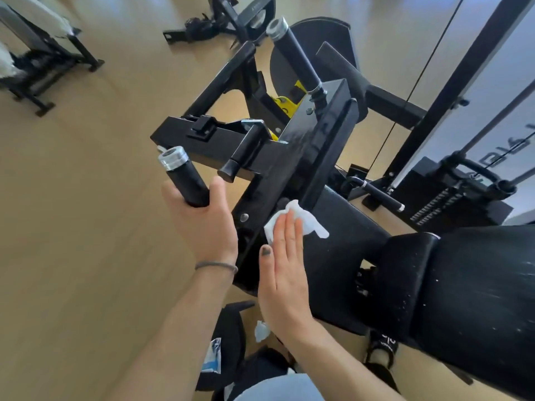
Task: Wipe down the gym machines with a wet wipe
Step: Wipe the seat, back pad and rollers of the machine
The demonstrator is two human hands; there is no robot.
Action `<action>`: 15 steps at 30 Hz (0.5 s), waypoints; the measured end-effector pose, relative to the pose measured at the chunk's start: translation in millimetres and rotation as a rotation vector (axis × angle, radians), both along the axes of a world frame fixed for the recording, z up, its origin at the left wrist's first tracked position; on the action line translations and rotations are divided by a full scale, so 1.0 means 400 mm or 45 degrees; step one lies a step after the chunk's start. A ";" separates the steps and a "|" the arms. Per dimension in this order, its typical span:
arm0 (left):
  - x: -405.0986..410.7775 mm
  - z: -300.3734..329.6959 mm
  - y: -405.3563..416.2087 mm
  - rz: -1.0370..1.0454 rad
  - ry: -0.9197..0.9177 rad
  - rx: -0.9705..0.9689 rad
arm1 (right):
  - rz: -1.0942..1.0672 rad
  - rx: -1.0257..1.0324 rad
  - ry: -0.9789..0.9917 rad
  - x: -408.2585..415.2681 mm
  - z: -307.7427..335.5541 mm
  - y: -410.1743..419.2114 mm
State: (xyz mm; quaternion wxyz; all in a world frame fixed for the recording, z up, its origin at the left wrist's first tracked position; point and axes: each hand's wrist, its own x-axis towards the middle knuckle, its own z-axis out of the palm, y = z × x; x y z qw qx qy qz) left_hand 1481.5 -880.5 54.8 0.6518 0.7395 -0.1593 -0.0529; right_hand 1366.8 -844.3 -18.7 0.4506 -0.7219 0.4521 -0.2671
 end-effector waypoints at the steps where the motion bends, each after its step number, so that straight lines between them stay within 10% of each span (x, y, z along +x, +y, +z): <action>1: -0.003 0.007 0.006 0.018 -0.098 0.026 | -0.015 0.015 -0.013 -0.001 -0.007 -0.033; 7: -0.061 0.085 0.009 -0.091 -1.234 0.048 | -0.171 0.198 -0.112 0.012 0.019 -0.349; 11: -0.059 0.042 -0.173 -0.675 -1.126 0.458 | -0.152 0.221 -0.191 0.002 0.016 -0.269; 15: -0.011 -0.057 -0.309 -0.681 -0.865 0.773 | -0.140 0.357 -0.360 -0.009 0.000 -0.178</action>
